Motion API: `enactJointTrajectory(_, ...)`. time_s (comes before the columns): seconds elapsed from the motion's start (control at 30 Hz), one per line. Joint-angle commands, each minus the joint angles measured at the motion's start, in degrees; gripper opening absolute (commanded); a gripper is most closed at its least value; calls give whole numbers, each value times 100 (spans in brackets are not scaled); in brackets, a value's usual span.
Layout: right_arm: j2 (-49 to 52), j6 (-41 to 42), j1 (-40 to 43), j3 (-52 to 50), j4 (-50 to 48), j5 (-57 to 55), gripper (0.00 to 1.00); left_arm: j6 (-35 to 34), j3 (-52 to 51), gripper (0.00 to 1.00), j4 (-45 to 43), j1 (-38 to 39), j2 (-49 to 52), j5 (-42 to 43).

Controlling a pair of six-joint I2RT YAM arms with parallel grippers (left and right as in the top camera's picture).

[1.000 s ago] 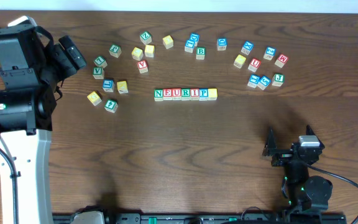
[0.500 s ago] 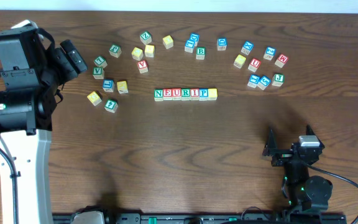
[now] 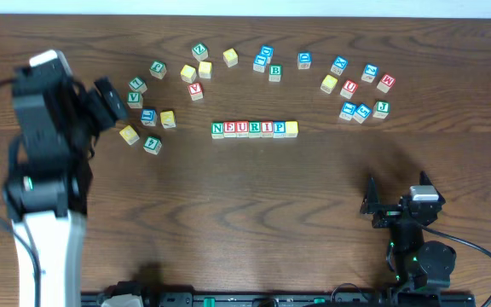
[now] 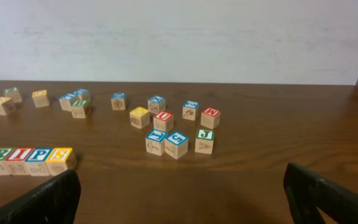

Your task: Spell out NEURIPS

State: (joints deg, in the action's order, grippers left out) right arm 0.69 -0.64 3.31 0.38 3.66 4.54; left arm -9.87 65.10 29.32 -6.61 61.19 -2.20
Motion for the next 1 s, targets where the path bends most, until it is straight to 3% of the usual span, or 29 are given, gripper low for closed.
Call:
enactJointTrajectory(0.0, -37, 57, 35, -7, 26, 31, 99, 706, -1084, 98, -695, -24, -1075, 66)
enactJointTrajectory(0.2, -37, 57, 35, -7, 26, 31, 99, 1023, -3025, 98, -1917, -24, -2769, 66)
enactJointTrajectory(0.47, -37, 57, 35, -7, 26, 31, 99, 1032, -4905, 97, -2424, -24, -4551, 66)
enactJointTrajectory(0.97, -37, 57, 35, -7, 26, 31, 99, 1032, -6220, 97, -2256, -22, -6096, 63)
